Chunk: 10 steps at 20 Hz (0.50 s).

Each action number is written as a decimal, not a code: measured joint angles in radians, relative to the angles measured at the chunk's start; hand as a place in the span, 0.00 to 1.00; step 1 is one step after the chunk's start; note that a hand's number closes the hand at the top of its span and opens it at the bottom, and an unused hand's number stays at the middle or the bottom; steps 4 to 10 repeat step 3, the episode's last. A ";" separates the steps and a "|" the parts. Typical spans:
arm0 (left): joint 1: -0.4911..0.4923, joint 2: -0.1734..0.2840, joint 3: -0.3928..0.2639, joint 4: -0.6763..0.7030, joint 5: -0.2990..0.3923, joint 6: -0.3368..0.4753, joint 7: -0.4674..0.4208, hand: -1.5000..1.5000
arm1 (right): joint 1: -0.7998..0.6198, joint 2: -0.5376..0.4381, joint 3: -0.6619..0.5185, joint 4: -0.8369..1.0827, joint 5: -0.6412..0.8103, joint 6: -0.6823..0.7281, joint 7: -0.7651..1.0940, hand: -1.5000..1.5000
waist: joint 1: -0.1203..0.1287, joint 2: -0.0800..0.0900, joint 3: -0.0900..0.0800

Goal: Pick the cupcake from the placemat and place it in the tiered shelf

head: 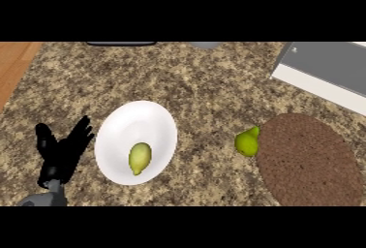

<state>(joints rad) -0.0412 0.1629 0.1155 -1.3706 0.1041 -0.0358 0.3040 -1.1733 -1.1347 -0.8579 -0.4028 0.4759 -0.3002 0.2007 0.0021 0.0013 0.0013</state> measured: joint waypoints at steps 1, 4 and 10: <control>-0.001 -0.003 0.000 0.007 -0.003 0.002 -0.009 0.50 | 0.020 -0.020 -0.015 0.006 -0.018 0.021 -0.011 0.00 | 0.000 0.000 0.000; -0.006 -0.002 -0.002 0.004 -0.003 0.001 0.001 0.50 | 0.053 -0.060 -0.035 0.016 -0.048 0.070 -0.029 0.00 | 0.001 0.000 0.001; -0.006 -0.002 -0.002 0.004 -0.003 0.001 0.001 0.50 | 0.053 -0.060 -0.035 0.016 -0.048 0.070 -0.029 0.00 | 0.001 0.000 0.001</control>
